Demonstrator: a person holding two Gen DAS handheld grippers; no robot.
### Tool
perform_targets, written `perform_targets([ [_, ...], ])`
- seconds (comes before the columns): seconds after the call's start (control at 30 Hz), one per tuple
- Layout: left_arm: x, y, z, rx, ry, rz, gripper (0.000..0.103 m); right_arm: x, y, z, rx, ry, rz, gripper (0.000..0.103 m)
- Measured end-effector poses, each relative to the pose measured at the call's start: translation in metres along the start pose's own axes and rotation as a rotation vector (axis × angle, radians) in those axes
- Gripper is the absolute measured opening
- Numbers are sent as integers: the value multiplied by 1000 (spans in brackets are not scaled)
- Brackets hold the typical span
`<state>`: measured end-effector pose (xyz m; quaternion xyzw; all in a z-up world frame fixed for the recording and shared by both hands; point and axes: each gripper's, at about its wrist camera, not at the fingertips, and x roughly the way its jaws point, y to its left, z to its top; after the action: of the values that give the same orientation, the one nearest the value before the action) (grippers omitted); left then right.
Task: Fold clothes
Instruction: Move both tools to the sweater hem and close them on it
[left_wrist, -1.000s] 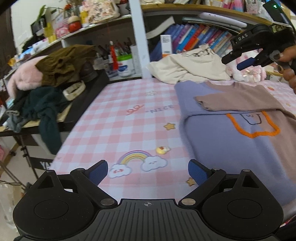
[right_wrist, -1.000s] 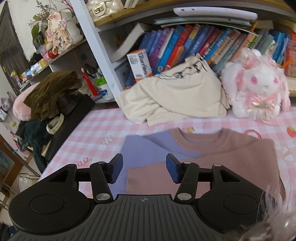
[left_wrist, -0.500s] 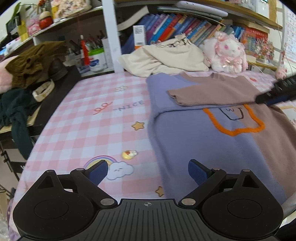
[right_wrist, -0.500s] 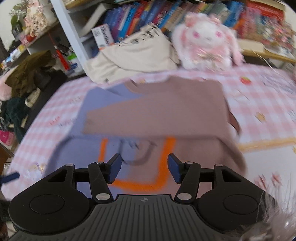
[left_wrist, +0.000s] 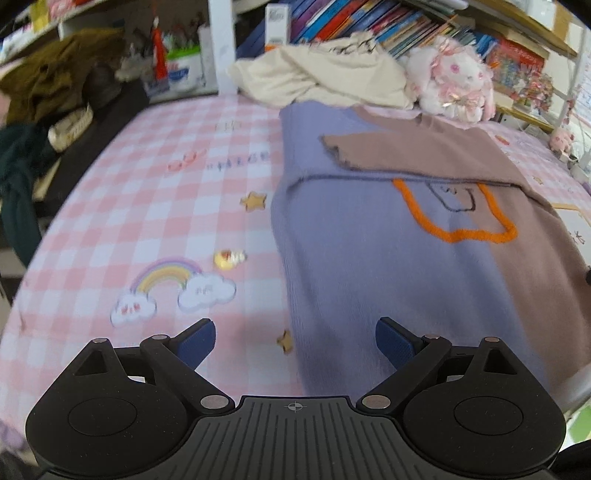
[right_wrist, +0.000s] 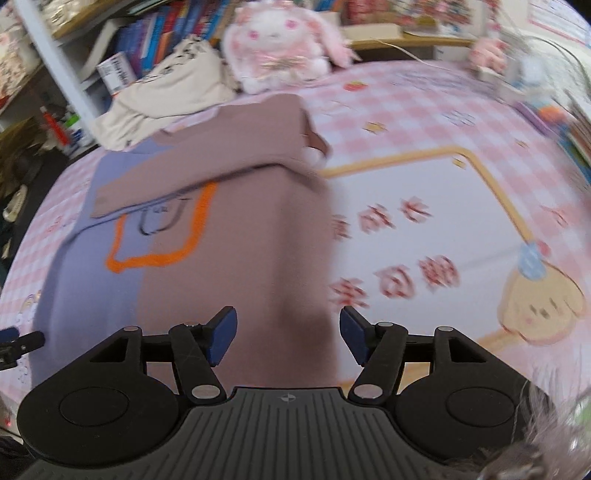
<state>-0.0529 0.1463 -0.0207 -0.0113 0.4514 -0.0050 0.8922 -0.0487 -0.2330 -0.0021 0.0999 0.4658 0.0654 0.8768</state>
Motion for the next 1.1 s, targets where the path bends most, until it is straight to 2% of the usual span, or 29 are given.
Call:
perform_targets([
  [0.2, 2, 11, -6, -94, 47, 3, 95, -7, -24, -16, 65, 15, -33, 60],
  [0.4, 3, 17, -11, -153, 58, -41, 94, -6, -28, -22, 97, 26, -12, 60],
  [0.5, 3, 16, -11, -158, 50, -26, 91, -2, -23, -20, 66, 29, -12, 53],
  [0.63, 2, 14, -8, -145, 37, 8, 68, 3, -14, -18, 13, 40, -10, 24],
  [0.7, 2, 12, -7, -131, 30, 11, 50, 5, -7, -18, -29, 43, -17, 20],
  [0.73, 1, 11, -6, -122, 26, 10, 34, 6, -4, -19, -51, 44, -21, 16],
  [0.77, 1, 9, -5, -116, 25, 3, 15, 4, -2, -17, -52, 40, -12, 16],
  [0.8, -2, 6, -4, -104, 10, -9, 5, 3, -1, -16, -53, 36, -2, 15],
  [0.83, -8, 1, -3, -82, -21, -18, 5, 1, 1, -15, -54, 32, 8, 15],
  [0.93, -24, -12, 1, -22, -103, -49, 5, -16, 1, -7, 3, -30, 130, 15],
  [1.0, -25, -13, 4, -16, -89, -70, 5, -20, 3, -1, 17, -35, 146, 15],
  [1.1, -16, -6, 1, -46, -22, -95, 12, -11, -1, -1, 49, 18, 126, 15],
])
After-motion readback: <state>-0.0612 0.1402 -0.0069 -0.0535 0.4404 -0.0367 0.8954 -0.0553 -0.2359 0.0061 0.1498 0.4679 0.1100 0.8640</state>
